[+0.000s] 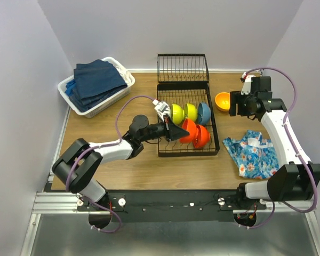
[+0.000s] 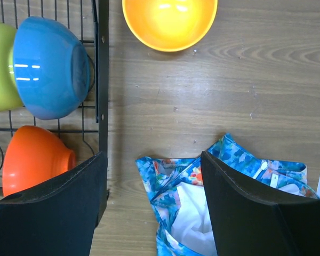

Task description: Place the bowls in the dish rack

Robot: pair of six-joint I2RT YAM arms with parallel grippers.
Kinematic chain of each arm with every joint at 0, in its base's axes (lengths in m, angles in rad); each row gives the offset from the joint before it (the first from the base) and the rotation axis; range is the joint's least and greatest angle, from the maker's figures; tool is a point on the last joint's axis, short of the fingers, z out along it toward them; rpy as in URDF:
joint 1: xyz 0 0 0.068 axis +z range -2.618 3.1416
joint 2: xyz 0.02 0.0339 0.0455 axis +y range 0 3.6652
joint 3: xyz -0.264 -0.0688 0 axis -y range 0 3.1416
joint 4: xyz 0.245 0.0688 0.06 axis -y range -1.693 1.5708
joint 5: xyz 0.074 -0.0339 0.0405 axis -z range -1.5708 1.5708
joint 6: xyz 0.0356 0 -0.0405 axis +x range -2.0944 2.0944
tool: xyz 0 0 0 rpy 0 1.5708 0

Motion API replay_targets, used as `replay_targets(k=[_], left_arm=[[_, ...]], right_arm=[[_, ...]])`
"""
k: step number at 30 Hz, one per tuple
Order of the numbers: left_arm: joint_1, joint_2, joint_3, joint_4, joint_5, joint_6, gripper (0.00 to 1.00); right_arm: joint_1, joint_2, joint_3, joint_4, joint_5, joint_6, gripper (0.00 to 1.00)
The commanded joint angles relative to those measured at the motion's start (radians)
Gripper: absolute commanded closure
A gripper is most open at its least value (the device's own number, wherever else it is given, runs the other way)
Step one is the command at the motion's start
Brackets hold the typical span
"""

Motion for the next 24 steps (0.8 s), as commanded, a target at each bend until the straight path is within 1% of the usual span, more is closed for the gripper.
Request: replay_targets(k=[1, 3, 5, 6, 8, 11, 18, 24], left_arm=[[0.009, 0.102, 0.009, 0.235, -0.03, -0.13, 1.0], [0.008, 0.162, 0.017, 0.298, -0.036, -0.163, 1.0], [0.008, 0.2, 0.022, 0.342, -0.039, -0.209, 1.0], [0.008, 0.237, 0.022, 0.399, -0.039, -0.224, 1.0], [0.008, 0.274, 0.026, 0.456, -0.038, -0.271, 1.0], [0.008, 0.328, 0.029, 0.522, -0.053, -0.302, 1.0], [0.008, 0.398, 0.017, 0.586, -0.082, -0.333, 1.0], [0.008, 0.479, 0.031, 0.64, -0.102, -0.416, 1.0]], right_arm=[[-0.009, 0.04, 0.047, -0.029, 0.026, -0.027, 0.21], [-0.009, 0.051, 0.053, -0.031, 0.061, -0.035, 0.21], [-0.007, 0.066, 0.061, -0.035, 0.064, -0.042, 0.21], [-0.009, 0.068, 0.061, -0.037, 0.067, -0.045, 0.21], [-0.009, 0.077, 0.062, -0.043, 0.069, -0.05, 0.21], [-0.009, 0.08, 0.056, -0.047, 0.075, -0.055, 0.21], [-0.007, 0.097, 0.049, -0.05, 0.081, -0.062, 0.21], [-0.007, 0.128, 0.065, -0.05, 0.08, -0.065, 0.21]])
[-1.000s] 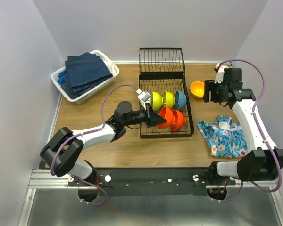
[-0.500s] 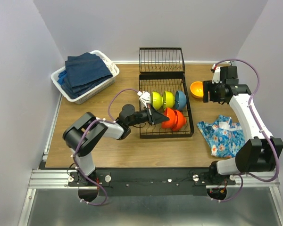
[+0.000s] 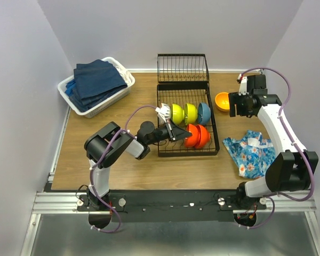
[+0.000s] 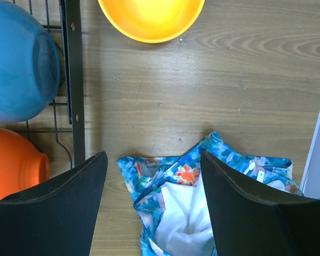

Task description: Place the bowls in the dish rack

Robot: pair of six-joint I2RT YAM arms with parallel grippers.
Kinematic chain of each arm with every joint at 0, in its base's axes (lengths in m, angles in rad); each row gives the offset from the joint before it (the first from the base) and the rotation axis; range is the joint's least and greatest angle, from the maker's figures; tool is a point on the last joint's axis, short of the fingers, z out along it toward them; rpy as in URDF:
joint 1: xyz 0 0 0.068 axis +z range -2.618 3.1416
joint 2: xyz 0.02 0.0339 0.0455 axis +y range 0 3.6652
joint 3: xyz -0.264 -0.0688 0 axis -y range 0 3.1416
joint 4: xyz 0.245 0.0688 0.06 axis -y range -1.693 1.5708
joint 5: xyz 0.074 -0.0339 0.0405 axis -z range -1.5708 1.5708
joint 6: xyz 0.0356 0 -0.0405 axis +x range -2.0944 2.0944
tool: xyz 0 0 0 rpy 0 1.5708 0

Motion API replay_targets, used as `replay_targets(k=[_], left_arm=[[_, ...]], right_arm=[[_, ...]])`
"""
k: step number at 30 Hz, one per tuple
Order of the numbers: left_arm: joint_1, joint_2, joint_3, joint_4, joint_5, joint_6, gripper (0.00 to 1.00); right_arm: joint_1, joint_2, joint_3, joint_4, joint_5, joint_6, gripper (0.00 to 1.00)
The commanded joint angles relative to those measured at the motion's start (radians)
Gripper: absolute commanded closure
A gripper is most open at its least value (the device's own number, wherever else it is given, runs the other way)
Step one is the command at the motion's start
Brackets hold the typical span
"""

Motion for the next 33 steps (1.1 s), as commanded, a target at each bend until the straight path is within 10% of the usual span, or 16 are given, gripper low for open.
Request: replay_targets(k=[1, 22, 33], left_arm=[[0.001, 0.068, 0.016, 0.226, -0.043, -0.065, 1.0], [0.022, -0.101, -0.046, -0.023, 0.0, 0.092, 0.59], [0.028, -0.317, -0.065, -0.48, -0.014, 0.399, 0.46]], right_arm=[[-0.008, 0.032, 0.038, -0.029, 0.022, -0.013, 0.21], [-0.013, 0.196, 0.165, 0.037, -0.02, 0.059, 0.21], [-0.079, 0.348, 0.239, 0.077, -0.073, 0.08, 0.22]])
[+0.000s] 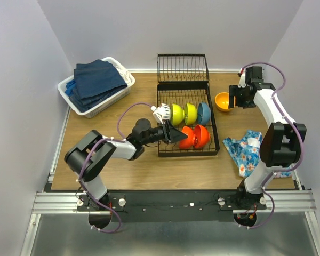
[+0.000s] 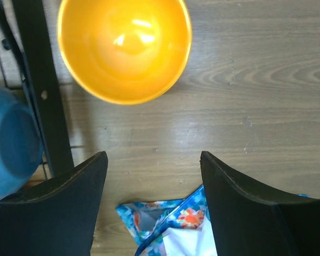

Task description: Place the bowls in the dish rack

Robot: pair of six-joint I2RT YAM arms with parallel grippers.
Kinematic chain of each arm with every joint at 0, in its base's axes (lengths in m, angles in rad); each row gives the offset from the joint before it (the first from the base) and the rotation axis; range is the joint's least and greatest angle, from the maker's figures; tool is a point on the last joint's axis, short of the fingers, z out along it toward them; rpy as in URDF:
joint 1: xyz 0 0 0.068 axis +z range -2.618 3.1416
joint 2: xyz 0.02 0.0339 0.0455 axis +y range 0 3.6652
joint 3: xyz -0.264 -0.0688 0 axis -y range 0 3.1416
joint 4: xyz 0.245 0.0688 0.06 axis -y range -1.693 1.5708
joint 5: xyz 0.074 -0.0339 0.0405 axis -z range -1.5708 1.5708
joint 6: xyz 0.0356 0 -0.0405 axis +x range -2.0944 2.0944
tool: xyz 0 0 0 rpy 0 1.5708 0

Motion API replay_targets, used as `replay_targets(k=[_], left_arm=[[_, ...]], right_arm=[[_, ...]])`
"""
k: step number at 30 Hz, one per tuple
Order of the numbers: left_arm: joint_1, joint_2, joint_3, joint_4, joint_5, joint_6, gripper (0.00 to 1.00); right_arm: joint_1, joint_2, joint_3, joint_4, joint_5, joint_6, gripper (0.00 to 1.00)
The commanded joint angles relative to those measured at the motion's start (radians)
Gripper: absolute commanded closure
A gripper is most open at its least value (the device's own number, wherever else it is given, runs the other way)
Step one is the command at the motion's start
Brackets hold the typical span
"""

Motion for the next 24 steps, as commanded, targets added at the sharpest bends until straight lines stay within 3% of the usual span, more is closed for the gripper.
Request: replay_targets(k=[1, 6, 14, 22, 24], left_arm=[[0.008, -0.103, 0.004, -0.227, -0.012, 0.21, 0.44], [0.008, -0.14, 0.008, -0.348, -0.035, 0.294, 0.37], [0.022, -0.144, 0.004, -0.362, -0.037, 0.333, 0.36], [0.096, -0.265, -0.028, -0.471, 0.002, 0.397, 0.36], [0.111, -0.307, -0.033, -0.489, 0.002, 0.406, 0.36]], right_arm=[[-0.027, 0.05, 0.056, 0.045, -0.045, 0.018, 0.22], [-0.052, 0.117, 0.11, 0.067, -0.084, 0.03, 0.23], [-0.069, 0.259, 0.23, 0.061, -0.082, 0.021, 0.23], [-0.076, 0.352, 0.305, 0.067, -0.075, 0.022, 0.26], [-0.078, 0.369, 0.32, 0.065, -0.078, 0.019, 0.32]])
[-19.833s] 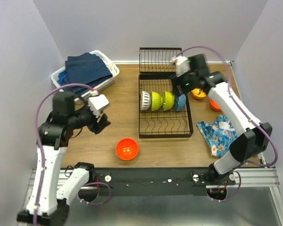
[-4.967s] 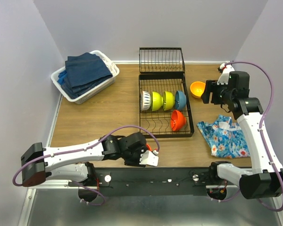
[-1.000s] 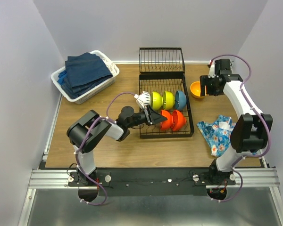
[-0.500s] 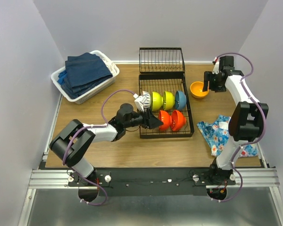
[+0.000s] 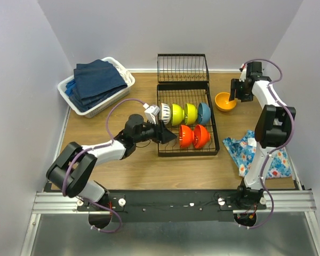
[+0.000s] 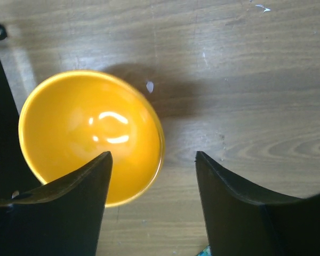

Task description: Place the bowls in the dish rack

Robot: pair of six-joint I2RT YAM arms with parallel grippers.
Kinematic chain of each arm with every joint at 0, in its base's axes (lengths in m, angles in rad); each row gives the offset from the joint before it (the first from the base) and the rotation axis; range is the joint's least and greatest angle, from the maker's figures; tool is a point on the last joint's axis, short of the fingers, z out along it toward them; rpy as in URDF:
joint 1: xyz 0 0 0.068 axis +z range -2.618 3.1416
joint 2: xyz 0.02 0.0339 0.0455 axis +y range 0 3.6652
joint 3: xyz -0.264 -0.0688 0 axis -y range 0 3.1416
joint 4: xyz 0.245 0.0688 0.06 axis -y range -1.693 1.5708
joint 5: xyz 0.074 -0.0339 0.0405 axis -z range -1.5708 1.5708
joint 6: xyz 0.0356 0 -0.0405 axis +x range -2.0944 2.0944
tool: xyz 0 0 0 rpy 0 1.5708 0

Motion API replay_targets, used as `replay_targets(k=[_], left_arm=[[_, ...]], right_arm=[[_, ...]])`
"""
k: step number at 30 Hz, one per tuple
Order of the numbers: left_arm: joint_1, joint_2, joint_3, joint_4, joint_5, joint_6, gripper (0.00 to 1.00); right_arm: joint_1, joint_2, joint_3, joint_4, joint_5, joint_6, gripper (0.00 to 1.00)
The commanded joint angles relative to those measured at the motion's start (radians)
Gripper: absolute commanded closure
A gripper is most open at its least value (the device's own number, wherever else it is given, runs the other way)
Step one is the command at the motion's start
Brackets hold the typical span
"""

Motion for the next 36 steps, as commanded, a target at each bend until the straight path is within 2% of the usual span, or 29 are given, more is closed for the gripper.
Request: replay_targets(k=[1, 8, 15, 20, 22, 26, 29, 32, 36], left_arm=[[0.041, -0.1, -0.019, -0.092, 0.017, 0.072, 0.36], [0.102, -0.215, -0.026, -0.232, 0.065, 0.108, 0.37], [0.164, -0.388, -0.041, -0.433, 0.086, 0.178, 0.37], [0.188, -0.457, -0.02, -0.605, 0.077, 0.294, 0.39], [0.202, -0.474, -0.003, -0.663, 0.073, 0.336, 0.39], [0.246, -0.477, 0.018, -0.711, 0.062, 0.426, 0.39], [0.268, -0.466, 0.038, -0.718, 0.06, 0.462, 0.39], [0.293, -0.463, 0.051, -0.7, 0.057, 0.462, 0.39], [0.335, -0.471, 0.057, -0.698, 0.066, 0.454, 0.39]], right_arm=[[-0.008, 0.059, 0.063, 0.009, -0.017, 0.002, 0.34], [-0.01, 0.097, 0.092, 0.005, -0.032, 0.007, 0.49], [-0.026, 0.139, 0.131, 0.009, -0.055, 0.025, 0.59], [-0.033, 0.121, 0.158, -0.005, -0.081, 0.023, 0.72], [-0.036, 0.092, 0.148, -0.008, -0.098, 0.023, 0.75], [-0.043, 0.039, 0.112, -0.01, -0.124, 0.014, 0.82], [-0.052, 0.01, 0.094, -0.011, -0.146, 0.01, 0.83], [-0.062, 0.002, 0.071, -0.007, -0.136, 0.016, 0.72], [-0.08, 0.019, 0.075, -0.008, -0.141, 0.019, 0.72]])
